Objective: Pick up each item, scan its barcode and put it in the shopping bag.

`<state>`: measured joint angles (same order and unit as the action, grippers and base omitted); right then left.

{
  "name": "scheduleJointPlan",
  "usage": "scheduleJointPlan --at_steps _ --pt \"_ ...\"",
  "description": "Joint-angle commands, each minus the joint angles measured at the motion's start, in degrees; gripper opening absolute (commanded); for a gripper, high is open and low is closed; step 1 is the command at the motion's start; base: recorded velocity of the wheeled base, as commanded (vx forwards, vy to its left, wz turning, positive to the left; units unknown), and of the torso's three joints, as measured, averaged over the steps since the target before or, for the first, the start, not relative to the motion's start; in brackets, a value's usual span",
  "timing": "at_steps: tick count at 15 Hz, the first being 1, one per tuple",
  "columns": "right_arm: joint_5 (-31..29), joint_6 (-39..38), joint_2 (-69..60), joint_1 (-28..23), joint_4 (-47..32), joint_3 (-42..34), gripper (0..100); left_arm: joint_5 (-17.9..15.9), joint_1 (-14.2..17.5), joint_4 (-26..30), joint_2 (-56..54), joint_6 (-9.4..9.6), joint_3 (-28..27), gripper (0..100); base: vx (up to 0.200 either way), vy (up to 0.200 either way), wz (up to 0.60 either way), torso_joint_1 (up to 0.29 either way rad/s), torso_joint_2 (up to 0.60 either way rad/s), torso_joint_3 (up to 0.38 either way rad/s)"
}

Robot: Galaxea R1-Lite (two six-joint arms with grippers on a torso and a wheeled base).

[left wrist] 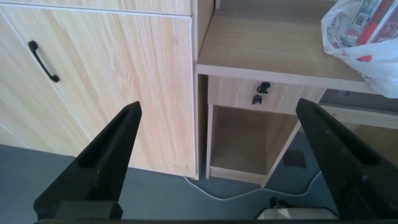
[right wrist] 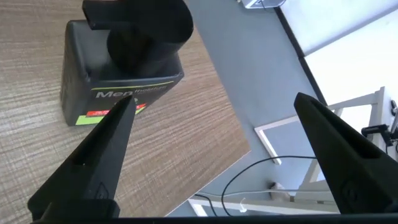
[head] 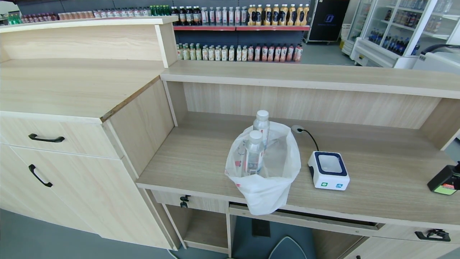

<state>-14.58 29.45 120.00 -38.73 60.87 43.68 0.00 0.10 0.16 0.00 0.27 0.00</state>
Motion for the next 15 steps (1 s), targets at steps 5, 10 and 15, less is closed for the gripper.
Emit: scheduleJointPlan --at_steps 5,10,15 --pt "0.3 -2.1 2.6 2.3 0.0 3.1 100 0.0 0.1 0.0 0.0 0.00 0.0 100 0.000 0.000 0.00 0.000 0.00 0.000" --pt "0.5 -3.1 0.2 2.9 -0.7 0.6 100 0.0 0.0 0.0 0.0 0.00 0.0 100 0.000 0.000 0.00 0.000 0.00 0.000" --pt "1.9 -7.0 0.8 2.6 -3.7 2.9 100 0.0 0.0 0.0 0.0 0.00 0.0 100 0.000 0.000 0.00 0.000 0.00 0.000"
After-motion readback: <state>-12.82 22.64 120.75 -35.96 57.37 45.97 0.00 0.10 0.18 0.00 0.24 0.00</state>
